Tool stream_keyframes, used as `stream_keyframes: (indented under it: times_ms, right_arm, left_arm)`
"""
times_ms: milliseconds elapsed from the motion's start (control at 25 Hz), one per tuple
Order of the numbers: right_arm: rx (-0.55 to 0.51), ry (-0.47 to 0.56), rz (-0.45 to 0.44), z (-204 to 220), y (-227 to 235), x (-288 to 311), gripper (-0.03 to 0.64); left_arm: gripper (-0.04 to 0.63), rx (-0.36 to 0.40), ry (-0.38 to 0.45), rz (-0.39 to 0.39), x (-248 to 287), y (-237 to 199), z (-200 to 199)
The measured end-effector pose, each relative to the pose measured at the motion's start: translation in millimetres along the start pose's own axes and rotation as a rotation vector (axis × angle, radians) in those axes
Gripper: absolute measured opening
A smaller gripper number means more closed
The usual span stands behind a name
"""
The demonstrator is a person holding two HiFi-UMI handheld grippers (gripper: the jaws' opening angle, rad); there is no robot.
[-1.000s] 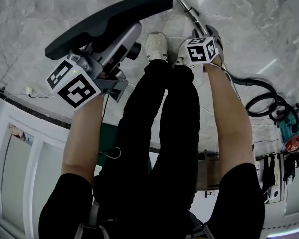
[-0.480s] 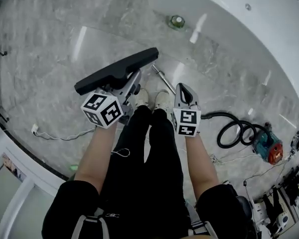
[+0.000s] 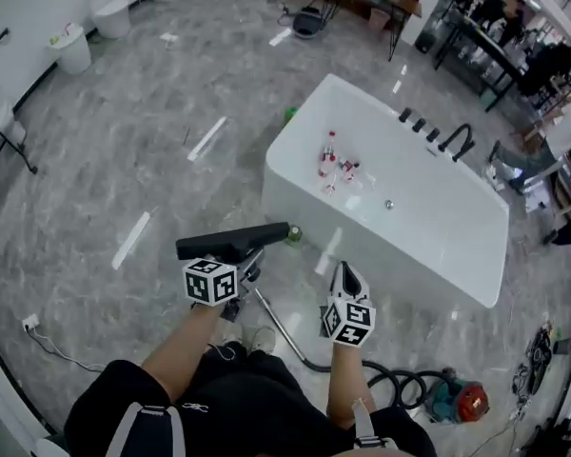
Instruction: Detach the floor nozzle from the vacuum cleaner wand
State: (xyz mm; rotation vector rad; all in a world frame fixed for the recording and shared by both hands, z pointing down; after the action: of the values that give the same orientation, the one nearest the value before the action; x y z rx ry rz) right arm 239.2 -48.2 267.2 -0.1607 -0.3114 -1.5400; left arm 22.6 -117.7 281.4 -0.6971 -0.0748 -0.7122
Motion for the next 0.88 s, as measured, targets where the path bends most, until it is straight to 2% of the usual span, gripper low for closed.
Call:
stream_keyframes:
  times_ms: [160, 240, 400, 720, 880]
  right_arm:
    - [0.022, 0.062, -0.012, -48, -23, -50, 0.014]
    - [0.044, 0.099, -0.025, -65, -35, -64, 0.014]
    - [0.067, 0.143, -0.068, -83, -58, -72, 0.015]
    - [0.077, 0.174, -0.085, -106, -50, -71, 0.014]
    - [0.074, 0.185, -0.1, -111, -51, -67, 0.015]
  left_arm:
    - [0.153, 0.015, 0.027, 0.022, -50, 36, -35]
    - [0.153, 0.048, 0.046, 0.028, -69, 47, -53]
    - [0.153, 0.108, 0.074, 0.011, -89, 45, -79]
    - [0.153, 0.103, 0.095, 0.029, -81, 51, -94]
    - [0.153, 0.034, 0.092, 0.049, -76, 48, -92]
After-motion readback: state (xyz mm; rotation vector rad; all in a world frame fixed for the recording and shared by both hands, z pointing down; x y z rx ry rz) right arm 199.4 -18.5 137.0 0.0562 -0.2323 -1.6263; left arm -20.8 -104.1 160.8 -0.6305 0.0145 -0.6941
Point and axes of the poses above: the fingertips, and each gripper's own axes: x forward along the fingers, y to its right, z out of its underside, the point moved 2 cm from there along -x, backward along the fingers, and after that the axes turned 3 degrees about y, right-handed, at the moved point
